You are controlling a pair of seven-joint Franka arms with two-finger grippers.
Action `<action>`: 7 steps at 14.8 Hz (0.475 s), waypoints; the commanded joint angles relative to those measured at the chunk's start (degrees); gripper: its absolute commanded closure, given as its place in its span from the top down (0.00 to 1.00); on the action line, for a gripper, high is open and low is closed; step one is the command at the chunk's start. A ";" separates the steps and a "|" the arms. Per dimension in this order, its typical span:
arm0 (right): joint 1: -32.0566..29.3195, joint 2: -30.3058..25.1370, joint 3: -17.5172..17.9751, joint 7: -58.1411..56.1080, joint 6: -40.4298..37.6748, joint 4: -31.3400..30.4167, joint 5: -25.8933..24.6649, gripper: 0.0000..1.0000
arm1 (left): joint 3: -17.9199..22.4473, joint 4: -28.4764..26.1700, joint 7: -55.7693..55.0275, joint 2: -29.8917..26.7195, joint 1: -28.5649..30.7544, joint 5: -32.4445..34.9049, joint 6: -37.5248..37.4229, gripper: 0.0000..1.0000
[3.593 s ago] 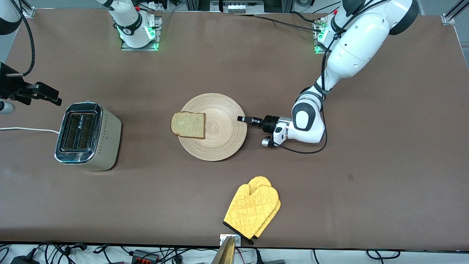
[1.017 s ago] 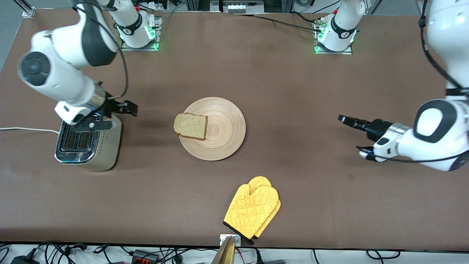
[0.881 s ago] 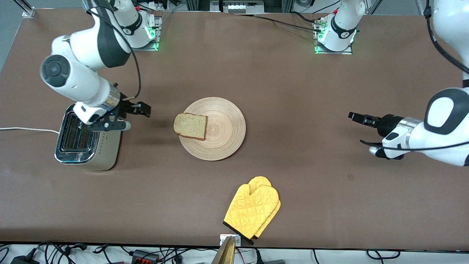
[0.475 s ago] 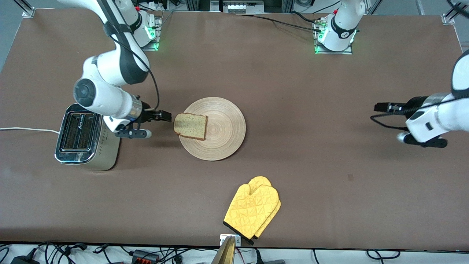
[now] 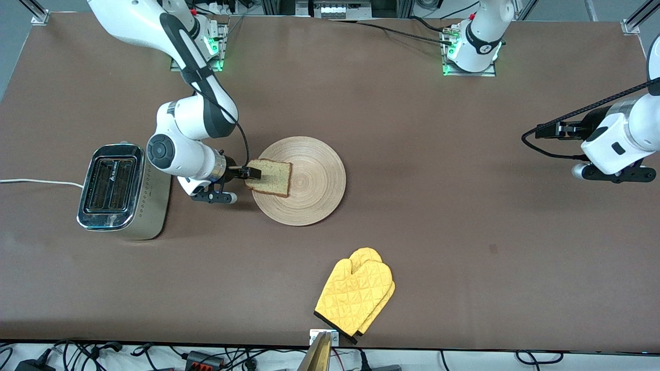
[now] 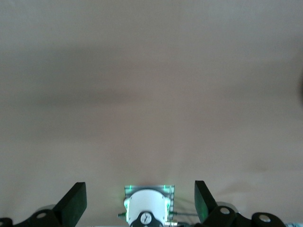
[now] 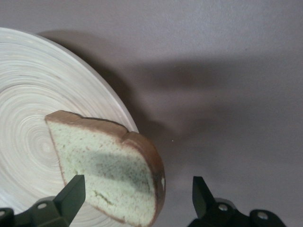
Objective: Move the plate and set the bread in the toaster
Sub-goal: 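Lower the right gripper onto the bread slice on the plate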
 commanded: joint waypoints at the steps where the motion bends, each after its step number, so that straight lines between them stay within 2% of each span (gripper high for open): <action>1: 0.33 0.41 -0.17 -0.30 0.45 -0.11 2.71 1.00 | -0.25 -0.92 -0.72 -1.29 0.45 1.22 3.37 1.00; 3: 0.33 0.67 -0.09 -0.29 0.01 -0.20 2.80 0.99 | -0.16 -2.59 -0.89 -2.42 1.06 0.87 3.29 1.00; 7: 0.24 1.38 0.62 -0.29 -0.08 -0.20 2.80 0.90 | -1.21 -2.95 -1.59 -3.56 3.09 0.69 3.90 1.00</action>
